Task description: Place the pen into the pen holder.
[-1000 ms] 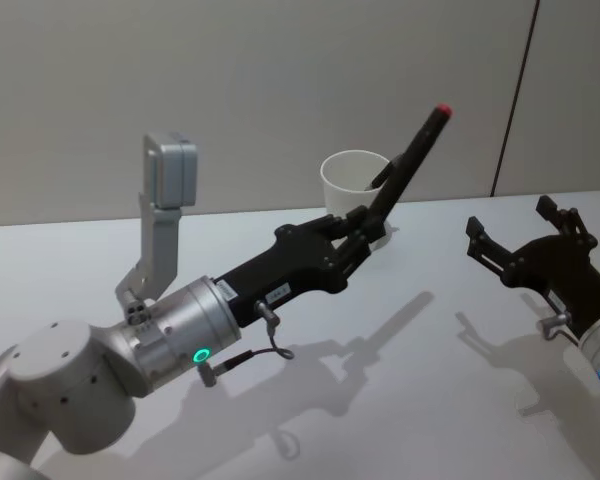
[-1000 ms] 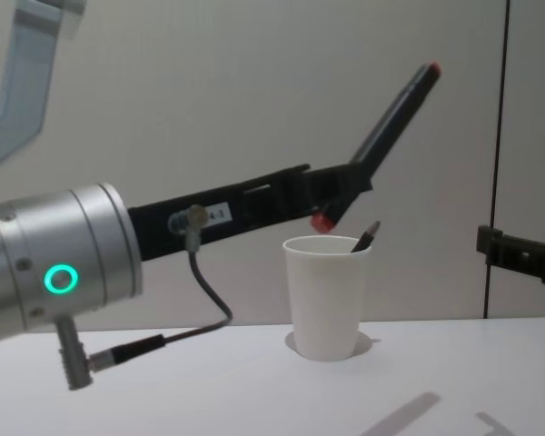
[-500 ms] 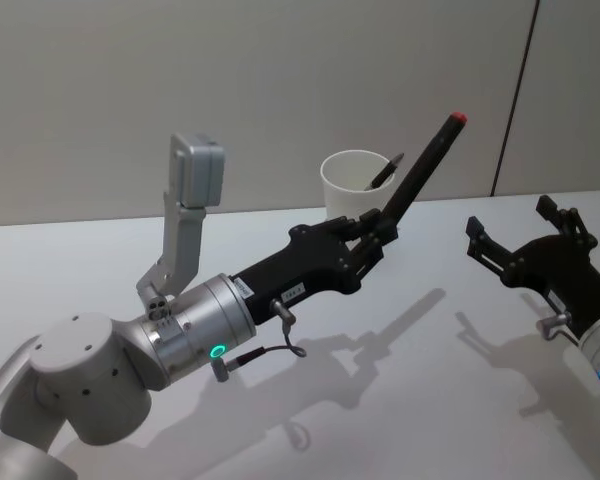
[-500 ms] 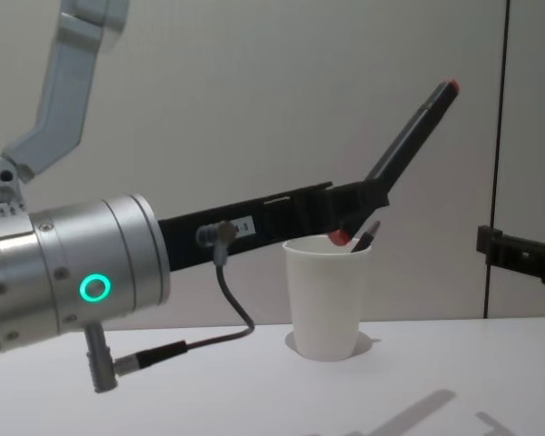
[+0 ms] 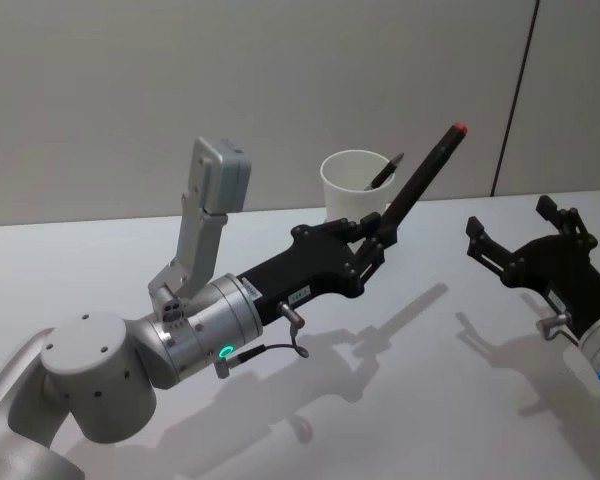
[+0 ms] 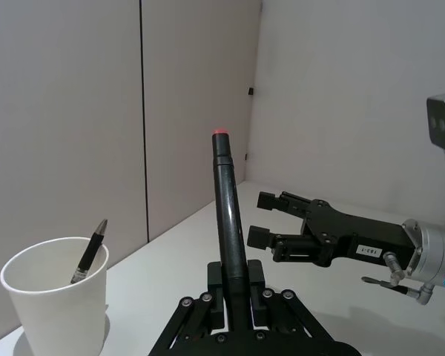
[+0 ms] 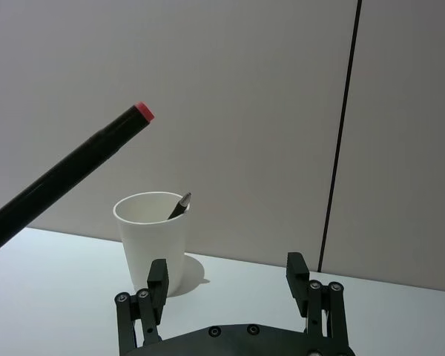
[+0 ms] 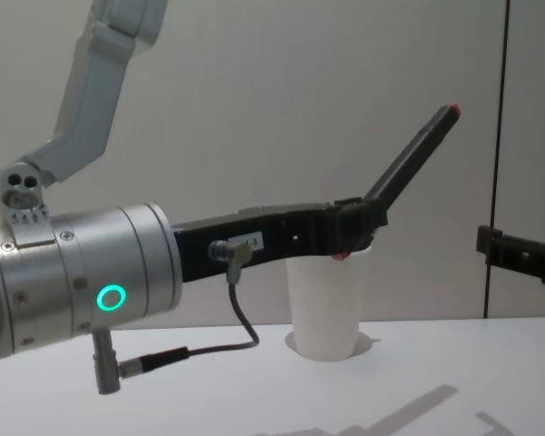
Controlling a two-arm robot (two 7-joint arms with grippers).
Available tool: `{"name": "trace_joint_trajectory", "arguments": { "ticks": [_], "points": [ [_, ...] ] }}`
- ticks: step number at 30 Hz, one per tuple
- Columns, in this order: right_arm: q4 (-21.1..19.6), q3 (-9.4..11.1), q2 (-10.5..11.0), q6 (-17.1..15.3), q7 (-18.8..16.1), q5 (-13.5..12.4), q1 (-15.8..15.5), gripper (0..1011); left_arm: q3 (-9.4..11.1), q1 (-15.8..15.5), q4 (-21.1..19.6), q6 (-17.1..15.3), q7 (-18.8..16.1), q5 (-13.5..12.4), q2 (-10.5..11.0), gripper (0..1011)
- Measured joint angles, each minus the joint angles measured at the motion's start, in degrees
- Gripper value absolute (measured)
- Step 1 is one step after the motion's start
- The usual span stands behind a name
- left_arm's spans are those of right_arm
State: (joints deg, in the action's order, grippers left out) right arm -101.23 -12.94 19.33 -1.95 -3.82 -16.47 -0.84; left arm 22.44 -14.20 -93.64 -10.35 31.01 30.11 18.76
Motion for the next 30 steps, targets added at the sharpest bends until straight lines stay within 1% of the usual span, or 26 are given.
{"name": "trace_joint_trajectory", "arguments": {
  "ticks": [7,20,24,30],
  "points": [
    [0.00,0.00,0.00,0.00,0.00,0.00,0.00,1001,0.37,-0.02,-0.37,0.37,-1.05,-2.02,0.10,191],
    [-0.09,0.06,0.05,0.00,-0.23,-0.14,-0.05,1002,0.63,0.00,-0.71,0.65,-1.87,-3.51,0.18,191],
    [-0.44,0.17,0.27,0.00,-1.07,-0.89,-0.27,1002,0.67,0.01,-0.78,0.69,-2.00,-3.78,0.20,191],
    [-1.45,0.62,0.77,0.02,-2.77,-3.63,-0.89,1002,0.70,0.01,-0.83,0.73,-2.14,-3.99,0.23,191]
  ]
}}
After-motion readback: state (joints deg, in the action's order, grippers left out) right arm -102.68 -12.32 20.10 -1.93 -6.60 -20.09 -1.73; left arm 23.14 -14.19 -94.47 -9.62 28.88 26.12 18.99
